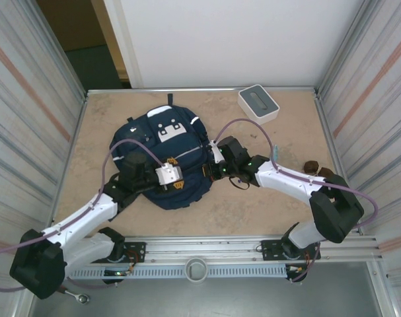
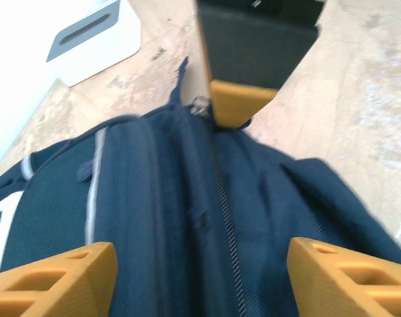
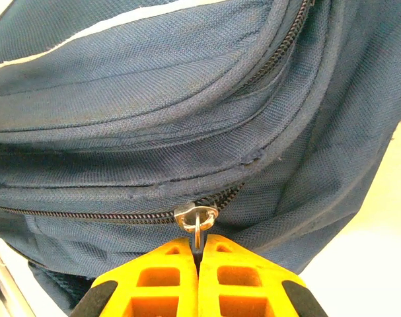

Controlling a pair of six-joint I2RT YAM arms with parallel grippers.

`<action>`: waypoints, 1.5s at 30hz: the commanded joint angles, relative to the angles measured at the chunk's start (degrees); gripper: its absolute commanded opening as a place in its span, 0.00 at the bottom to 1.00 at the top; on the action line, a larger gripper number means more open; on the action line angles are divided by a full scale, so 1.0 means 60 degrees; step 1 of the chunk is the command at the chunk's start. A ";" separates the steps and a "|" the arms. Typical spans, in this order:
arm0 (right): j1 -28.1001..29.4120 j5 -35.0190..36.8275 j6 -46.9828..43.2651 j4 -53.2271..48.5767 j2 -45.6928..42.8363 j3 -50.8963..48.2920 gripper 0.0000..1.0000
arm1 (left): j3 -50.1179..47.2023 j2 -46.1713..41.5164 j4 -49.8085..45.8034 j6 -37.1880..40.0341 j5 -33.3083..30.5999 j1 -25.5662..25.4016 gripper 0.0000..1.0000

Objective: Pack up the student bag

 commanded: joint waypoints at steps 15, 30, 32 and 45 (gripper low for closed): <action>0.0264 0.0442 0.0011 -0.0246 -0.0592 -0.0036 0.00 | 0.1463 0.2338 0.0106 0.0405 -0.1933 -0.1186 0.43; -0.0326 0.1568 -0.0388 -0.0467 -0.0321 0.0096 0.00 | -0.0800 -0.0756 0.1902 -0.0561 0.1534 0.1215 0.04; -0.0318 0.1554 -0.0365 -0.0467 -0.0247 0.0221 0.00 | -0.0997 -0.0927 0.2160 -0.0793 0.1512 0.1647 0.04; 0.0338 0.0919 -0.0153 0.0438 -0.0038 0.0461 0.00 | -0.0606 -0.0734 0.1551 -0.1136 0.0716 0.1667 0.59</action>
